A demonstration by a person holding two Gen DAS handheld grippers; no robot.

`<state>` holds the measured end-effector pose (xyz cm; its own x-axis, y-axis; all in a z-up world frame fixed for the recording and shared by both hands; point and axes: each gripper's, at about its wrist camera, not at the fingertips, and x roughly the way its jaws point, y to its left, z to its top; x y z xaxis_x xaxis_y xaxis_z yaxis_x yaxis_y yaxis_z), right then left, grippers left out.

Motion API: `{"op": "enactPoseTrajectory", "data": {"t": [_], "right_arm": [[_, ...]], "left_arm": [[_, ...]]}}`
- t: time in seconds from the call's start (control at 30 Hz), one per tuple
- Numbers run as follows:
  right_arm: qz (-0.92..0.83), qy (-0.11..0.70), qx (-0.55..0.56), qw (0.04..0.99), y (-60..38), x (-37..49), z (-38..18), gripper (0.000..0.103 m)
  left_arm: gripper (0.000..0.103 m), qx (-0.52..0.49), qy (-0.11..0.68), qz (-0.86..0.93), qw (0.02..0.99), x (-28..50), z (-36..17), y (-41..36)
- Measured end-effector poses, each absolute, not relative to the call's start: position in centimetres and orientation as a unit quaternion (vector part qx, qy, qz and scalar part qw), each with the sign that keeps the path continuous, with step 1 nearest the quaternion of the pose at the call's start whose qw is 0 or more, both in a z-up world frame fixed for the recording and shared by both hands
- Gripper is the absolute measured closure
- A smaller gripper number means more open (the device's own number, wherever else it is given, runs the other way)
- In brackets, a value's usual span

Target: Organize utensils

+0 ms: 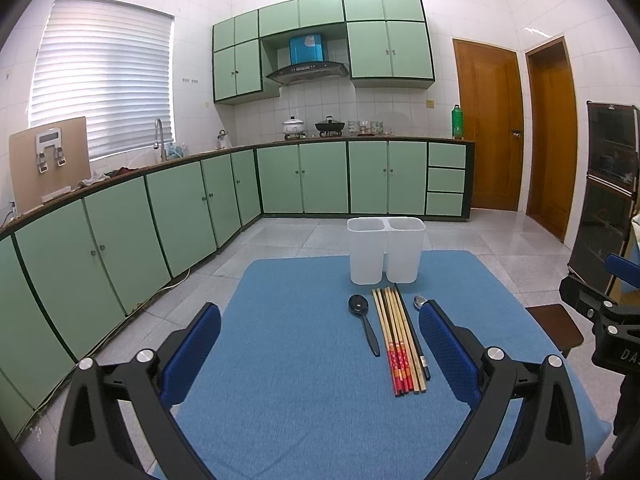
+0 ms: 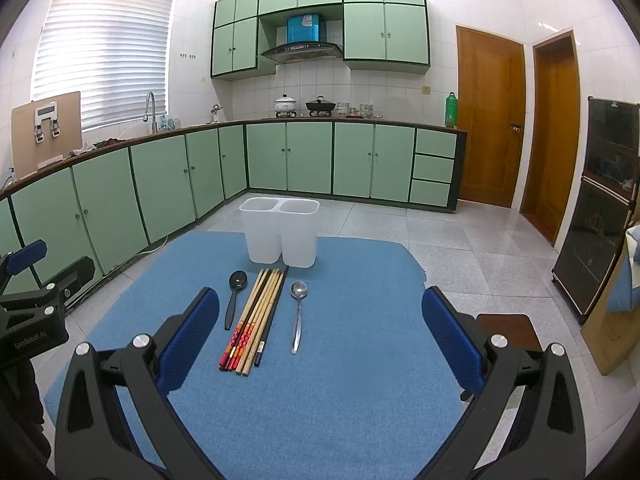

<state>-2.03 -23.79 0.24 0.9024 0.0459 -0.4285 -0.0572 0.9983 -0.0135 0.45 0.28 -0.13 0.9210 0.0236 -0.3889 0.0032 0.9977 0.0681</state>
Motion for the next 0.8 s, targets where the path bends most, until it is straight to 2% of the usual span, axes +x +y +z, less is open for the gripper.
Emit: {"op": "enactPoseTrajectory", "data": {"t": [0.8], "right_arm": [[0.026, 0.225, -0.016, 0.974, -23.83, -1.69, -0.11, 0.005]], "left_arm": [[0.006, 0.034, 0.199, 0.006, 0.979, 0.37, -0.24, 0.36]]}}
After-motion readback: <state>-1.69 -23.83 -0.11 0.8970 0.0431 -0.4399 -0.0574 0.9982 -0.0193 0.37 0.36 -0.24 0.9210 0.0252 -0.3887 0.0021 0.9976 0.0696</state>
